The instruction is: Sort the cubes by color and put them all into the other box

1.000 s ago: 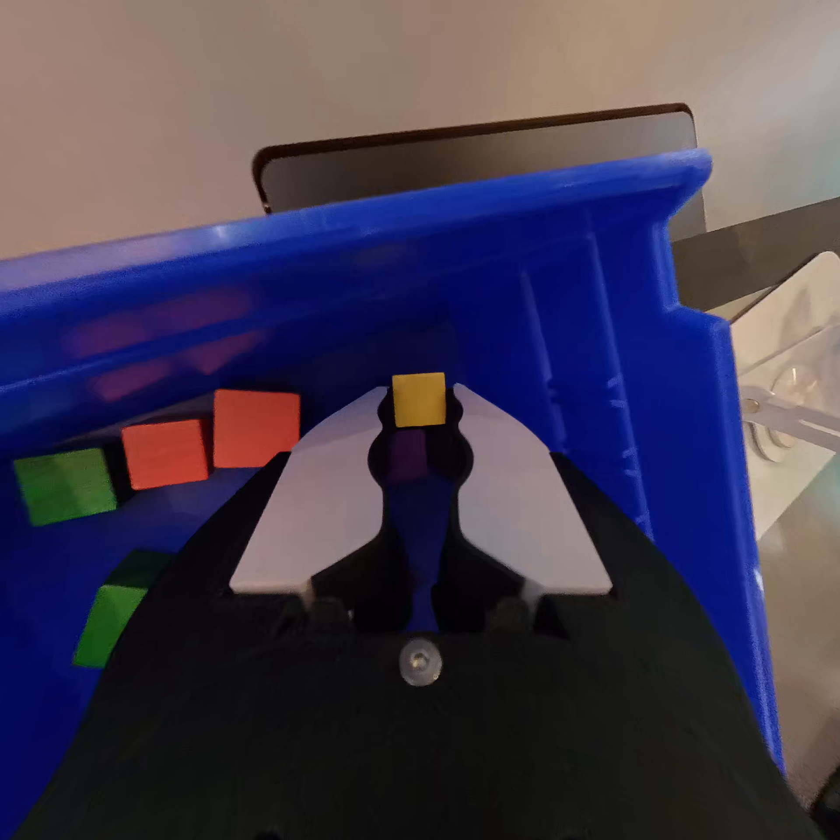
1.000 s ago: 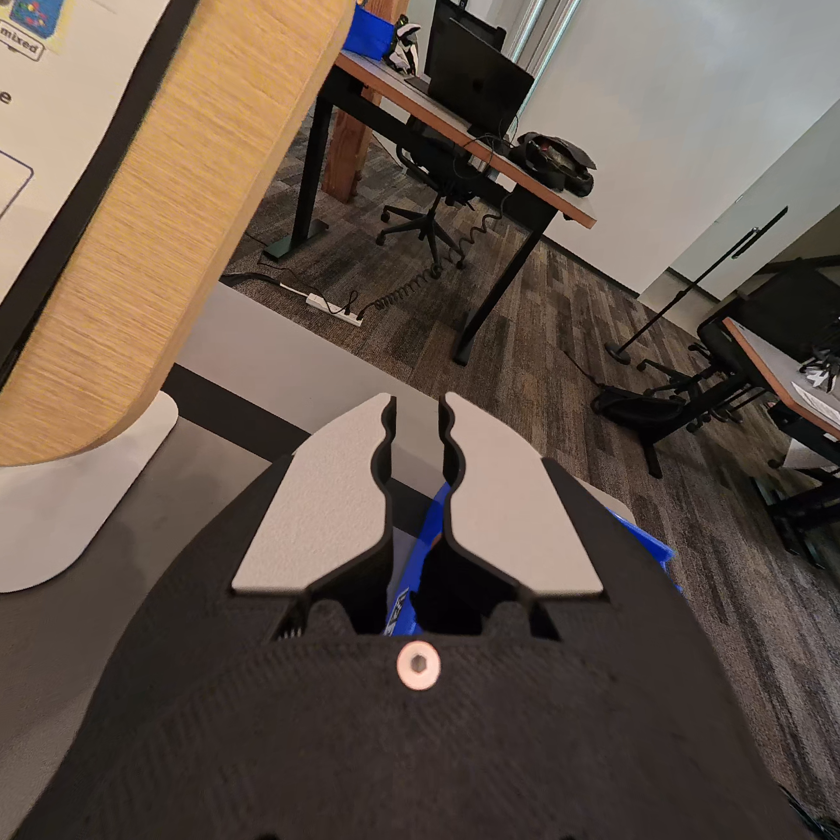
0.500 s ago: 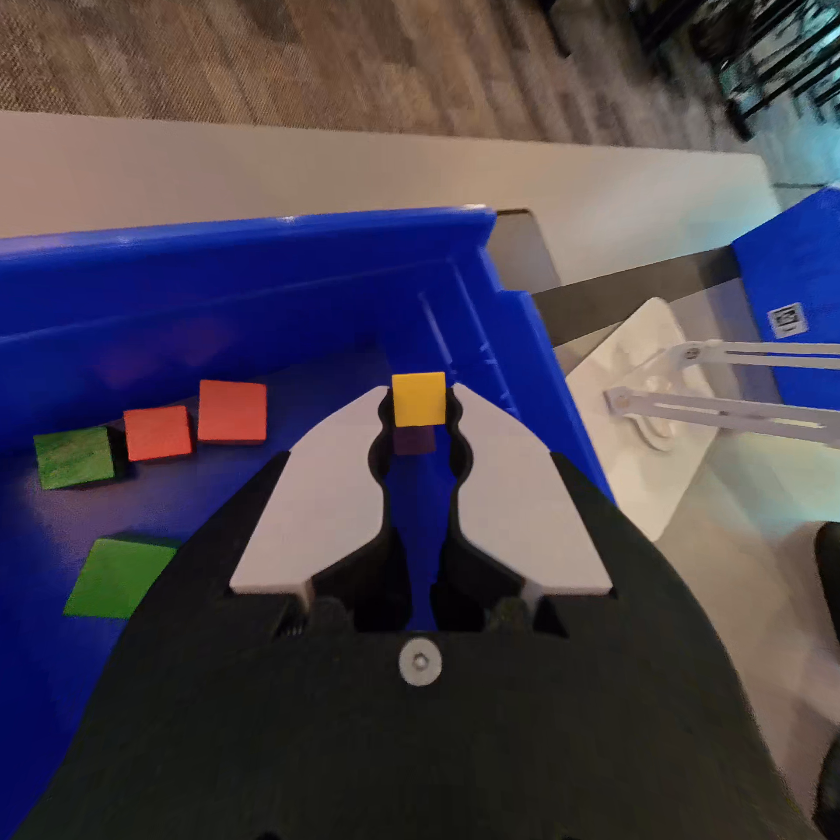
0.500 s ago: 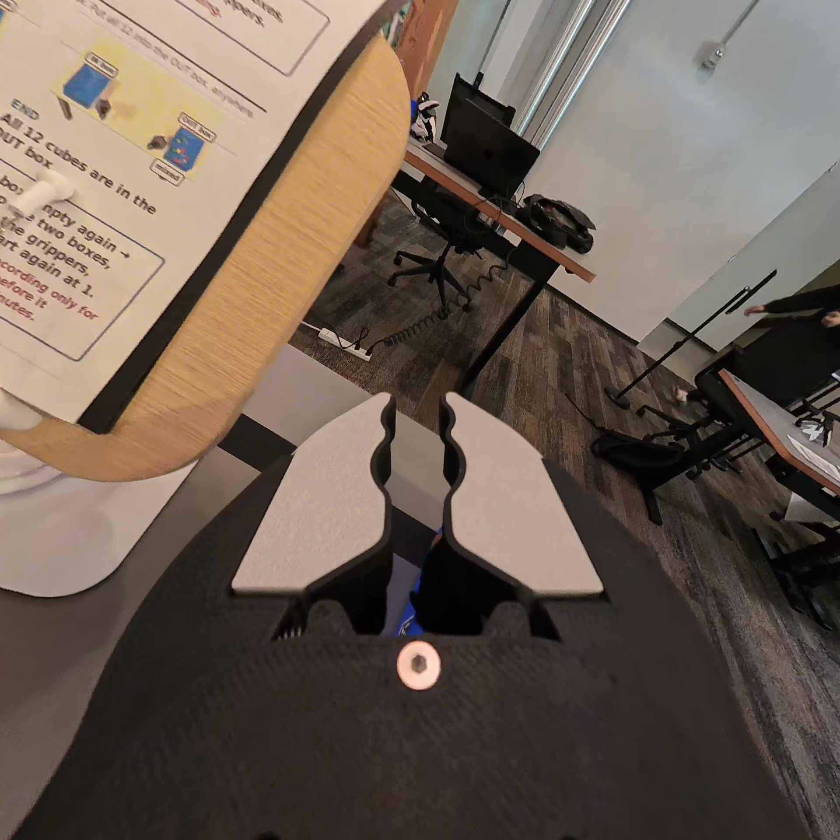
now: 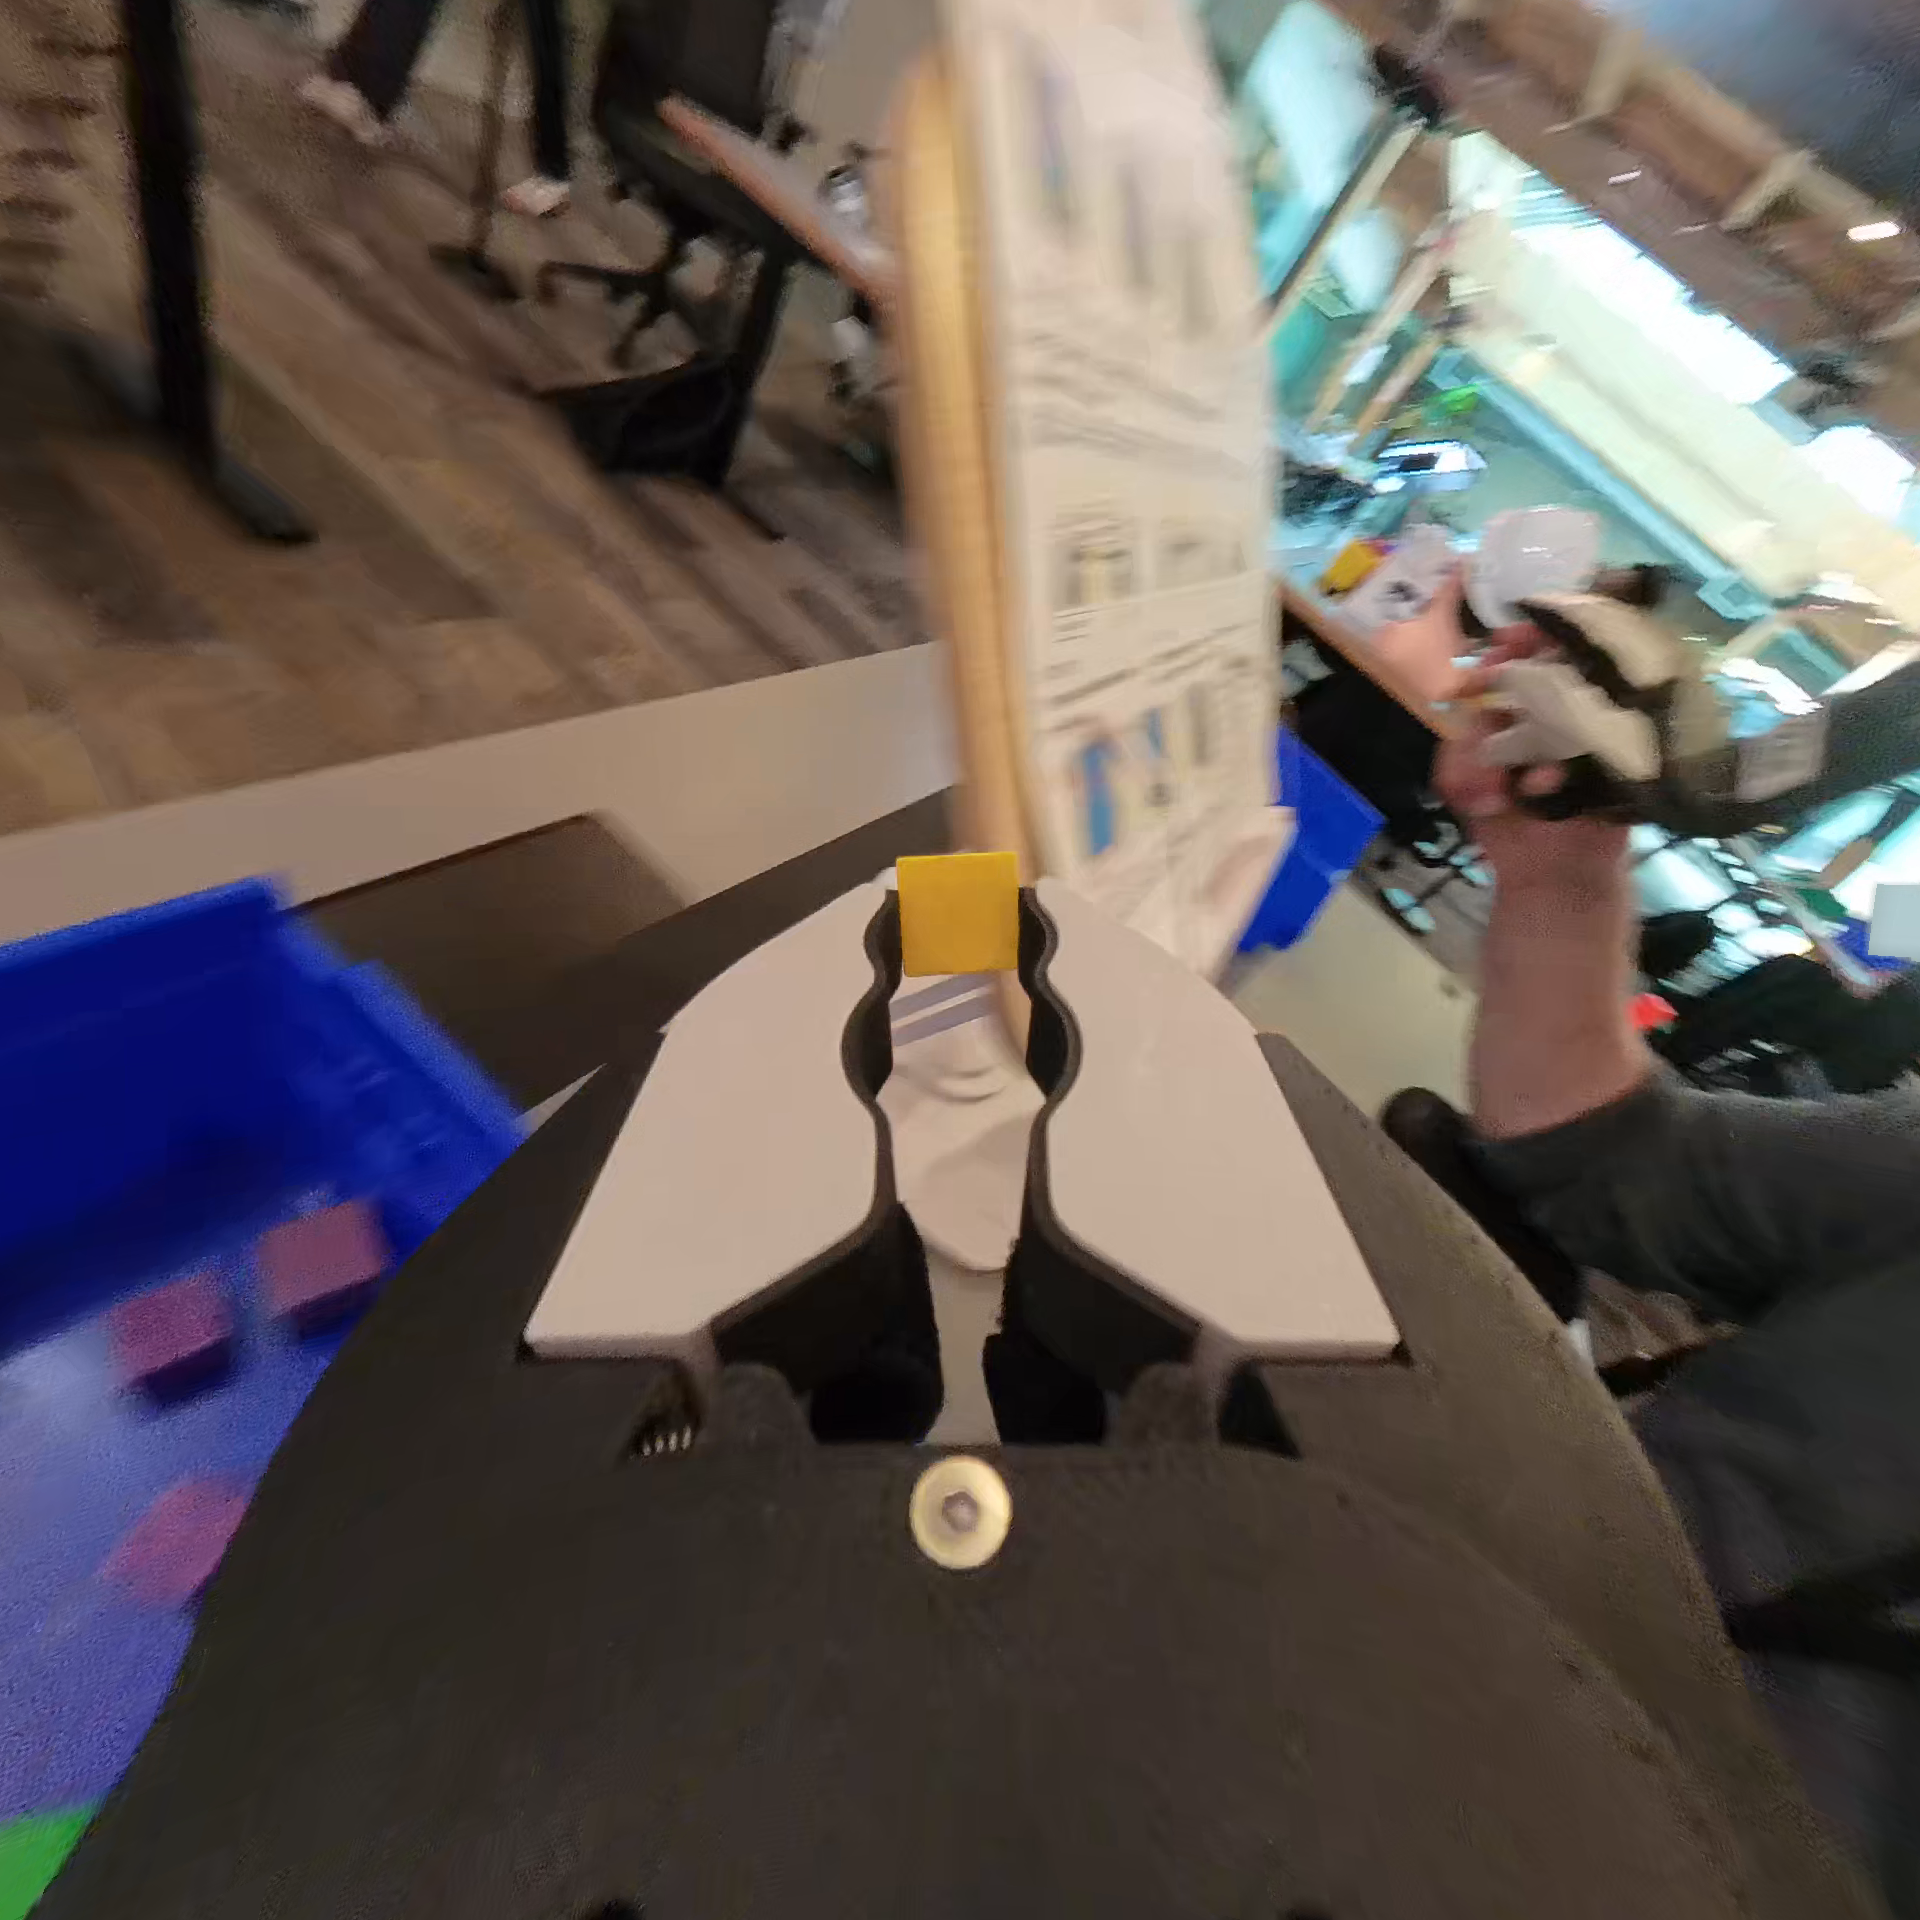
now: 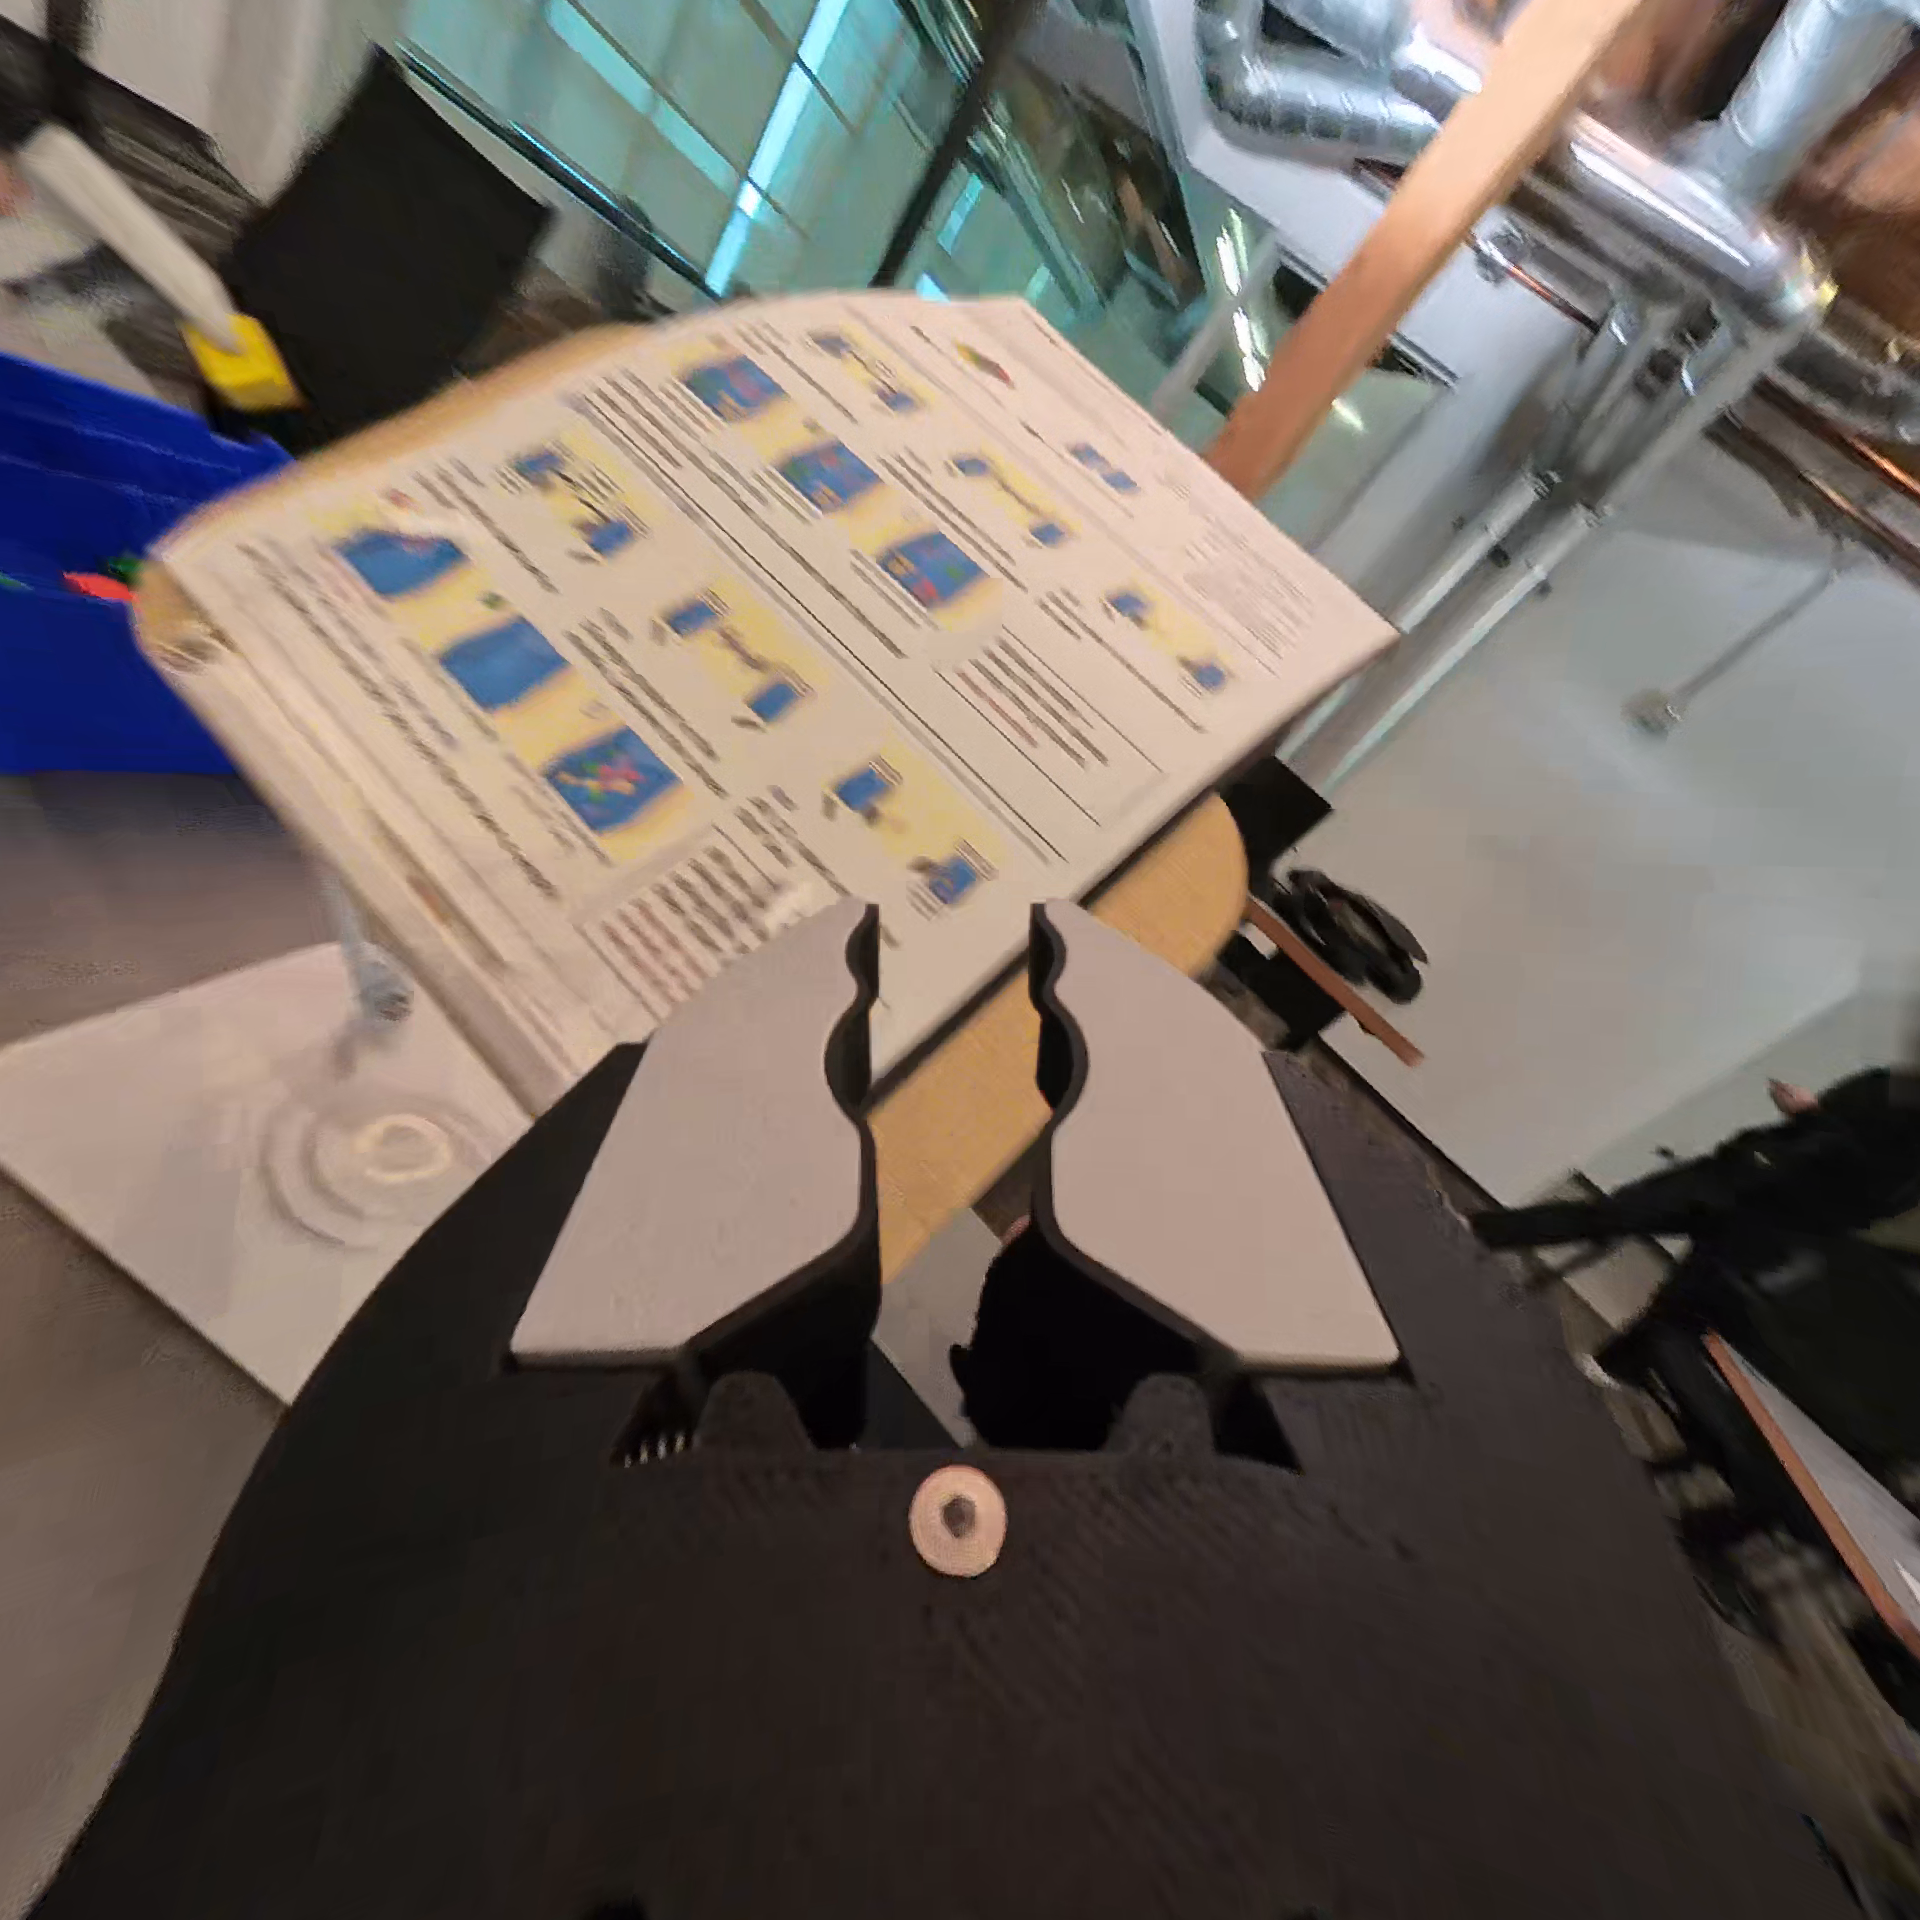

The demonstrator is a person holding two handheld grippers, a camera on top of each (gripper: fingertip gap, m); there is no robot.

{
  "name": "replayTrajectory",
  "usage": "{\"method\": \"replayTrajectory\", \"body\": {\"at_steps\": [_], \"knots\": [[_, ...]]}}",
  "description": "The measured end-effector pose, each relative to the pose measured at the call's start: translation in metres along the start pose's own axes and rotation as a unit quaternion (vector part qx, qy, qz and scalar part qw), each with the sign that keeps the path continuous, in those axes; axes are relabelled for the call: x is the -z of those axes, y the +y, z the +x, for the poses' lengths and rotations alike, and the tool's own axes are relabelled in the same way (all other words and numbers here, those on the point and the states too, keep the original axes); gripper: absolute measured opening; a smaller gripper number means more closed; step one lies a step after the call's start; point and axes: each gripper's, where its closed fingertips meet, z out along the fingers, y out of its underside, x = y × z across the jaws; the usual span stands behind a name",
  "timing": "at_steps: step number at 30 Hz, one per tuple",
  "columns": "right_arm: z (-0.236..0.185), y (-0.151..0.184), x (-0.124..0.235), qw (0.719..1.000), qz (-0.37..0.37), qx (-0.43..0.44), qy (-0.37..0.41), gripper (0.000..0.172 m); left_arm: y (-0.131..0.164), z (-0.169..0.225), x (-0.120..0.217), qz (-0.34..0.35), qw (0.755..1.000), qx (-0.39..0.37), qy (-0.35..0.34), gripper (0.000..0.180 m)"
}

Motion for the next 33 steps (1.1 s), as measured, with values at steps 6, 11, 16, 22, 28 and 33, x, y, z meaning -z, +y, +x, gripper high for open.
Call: {"method": "replayTrajectory", "body": {"at_steps": [6, 11, 16, 22, 28, 33], "knots": [[-0.079, -0.044, -0.007, 0.993, 0.077, 0.049, -0.077, 0.036, 0.002, 0.13, -0.044, 0.005, 0.987, -0.051, 0.153, 0.021], [-0.115, -0.062, -0.006, 0.985, 0.119, 0.065, -0.104, 0.045, 0.028, 0.202, -0.086, -0.014, 0.968, -0.046, 0.245, 0.021], [-0.125, -0.061, -0.008, 0.983, 0.123, 0.085, -0.104, 0.044, 0.045, 0.235, -0.108, -0.021, 0.948, -0.009, 0.316, 0.021], [-0.134, -0.06, -0.009, 0.98, 0.131, 0.113, -0.099, 0.027, 0.059, 0.246, -0.122, -0.037, 0.941, 0.006, 0.336, 0.021], [-0.131, -0.064, -0.007, 0.979, 0.14, 0.119, -0.088, 0.023, 0.056, 0.247, -0.119, -0.024, 0.937, 0.016, 0.347, 0.021], [-0.038, -0.048, 0.005, 0.993, 0.097, 0.067, -0.01, 0.023, 0.032, 0.237, -0.091, 0.025, 0.939, -0.006, 0.343, 0.0]]}}
